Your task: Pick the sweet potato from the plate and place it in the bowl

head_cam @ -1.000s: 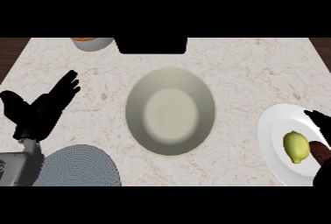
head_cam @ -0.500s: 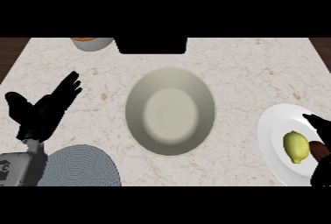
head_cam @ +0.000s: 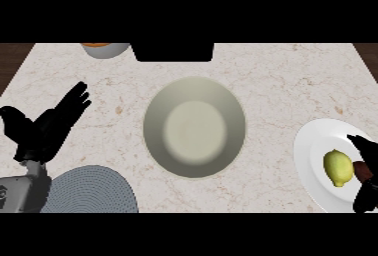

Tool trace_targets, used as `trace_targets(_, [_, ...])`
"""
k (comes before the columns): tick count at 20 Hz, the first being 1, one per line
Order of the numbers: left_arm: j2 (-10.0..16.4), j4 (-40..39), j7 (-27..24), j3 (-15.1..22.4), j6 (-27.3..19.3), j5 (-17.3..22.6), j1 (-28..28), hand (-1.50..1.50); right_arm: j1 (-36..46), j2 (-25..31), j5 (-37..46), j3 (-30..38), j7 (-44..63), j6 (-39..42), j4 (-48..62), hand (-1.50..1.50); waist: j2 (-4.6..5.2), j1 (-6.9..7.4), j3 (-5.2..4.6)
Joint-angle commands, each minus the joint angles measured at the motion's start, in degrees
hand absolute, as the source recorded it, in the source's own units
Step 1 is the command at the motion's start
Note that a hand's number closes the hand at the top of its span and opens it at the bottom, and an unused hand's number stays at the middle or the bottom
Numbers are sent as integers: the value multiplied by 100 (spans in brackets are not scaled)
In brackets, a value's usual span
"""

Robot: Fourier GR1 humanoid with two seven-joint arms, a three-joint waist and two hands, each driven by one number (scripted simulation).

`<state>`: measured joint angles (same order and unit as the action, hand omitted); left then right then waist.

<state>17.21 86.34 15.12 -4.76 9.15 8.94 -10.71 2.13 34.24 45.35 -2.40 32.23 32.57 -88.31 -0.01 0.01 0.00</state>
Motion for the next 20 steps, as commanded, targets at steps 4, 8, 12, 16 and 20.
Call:
trace_targets(4, [-44,-365,101,-160,62,-130,-409,0,-5,-284,452,37,-476,-284,616,-150,3,-16,0])
trace_targets(8, [-288,-380,-393,-29,41,-411,-84,0,433,-79,584,335,-1041,-331,1465,-150,4,-1,0])
trace_targets(12, [-209,42,128,-259,191,-110,-33,0,259,-455,928,254,-1036,-717,1543,150,-1,-2,0])
trace_targets(16, [-245,-296,66,-210,168,-221,-374,0,129,-176,937,379,-1778,-1106,1480,150,-1,-21,0])
trace_targets(20, [-158,173,277,-300,300,-122,-104,0,165,-150,1098,458,-1935,-1134,1518,150,-4,-2,0])
